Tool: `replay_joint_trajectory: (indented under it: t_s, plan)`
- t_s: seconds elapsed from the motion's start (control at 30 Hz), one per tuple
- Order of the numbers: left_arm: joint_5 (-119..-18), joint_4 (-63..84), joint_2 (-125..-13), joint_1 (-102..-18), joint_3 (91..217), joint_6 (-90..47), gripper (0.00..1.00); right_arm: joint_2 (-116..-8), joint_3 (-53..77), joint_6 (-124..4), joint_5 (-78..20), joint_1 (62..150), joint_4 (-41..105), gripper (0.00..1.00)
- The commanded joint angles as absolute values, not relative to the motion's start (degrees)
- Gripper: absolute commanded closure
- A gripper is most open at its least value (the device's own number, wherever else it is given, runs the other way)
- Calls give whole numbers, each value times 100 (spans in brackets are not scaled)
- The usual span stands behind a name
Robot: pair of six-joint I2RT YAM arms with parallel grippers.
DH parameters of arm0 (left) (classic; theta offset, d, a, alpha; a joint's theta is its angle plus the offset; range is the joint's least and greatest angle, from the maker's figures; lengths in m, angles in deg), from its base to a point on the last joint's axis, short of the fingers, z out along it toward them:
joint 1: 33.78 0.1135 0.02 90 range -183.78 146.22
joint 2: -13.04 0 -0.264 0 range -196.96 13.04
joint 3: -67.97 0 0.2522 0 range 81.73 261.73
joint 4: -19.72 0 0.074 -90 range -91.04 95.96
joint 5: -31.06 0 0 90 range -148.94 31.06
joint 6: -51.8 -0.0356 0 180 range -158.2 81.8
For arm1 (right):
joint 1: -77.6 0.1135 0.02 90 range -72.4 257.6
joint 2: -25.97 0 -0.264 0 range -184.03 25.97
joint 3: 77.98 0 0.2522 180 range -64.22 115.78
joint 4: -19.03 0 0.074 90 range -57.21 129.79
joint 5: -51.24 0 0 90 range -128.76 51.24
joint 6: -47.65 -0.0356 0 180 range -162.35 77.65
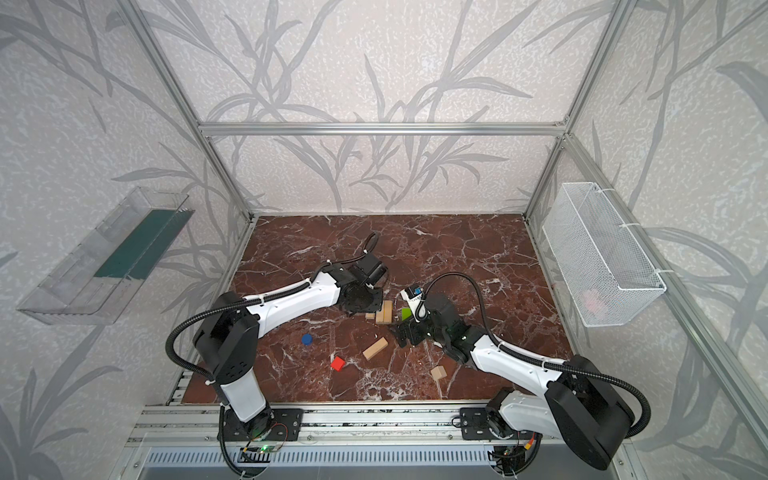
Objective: Build the wood block tower
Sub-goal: 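Carry the wooden block upright with the left gripper toward the paired blocks, then lower the held block upright against the paired blocks with the left gripper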
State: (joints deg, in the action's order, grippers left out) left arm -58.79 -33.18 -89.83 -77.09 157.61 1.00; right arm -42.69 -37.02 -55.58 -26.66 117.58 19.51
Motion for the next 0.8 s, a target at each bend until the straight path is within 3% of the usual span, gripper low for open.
replay_joint_trajectory:
  t_s: [0.0, 0.77]
  plan:
    - [-5569, -3401, -9109, -7780, 15901, 391, 92, -4080, -3839, -5465, -2637, 11732, 1675, 1]
    - [-5734, -2951, -9772, -7869, 16180, 601, 92, -3648, -4013, -5492, -3084, 11730, 1663, 1]
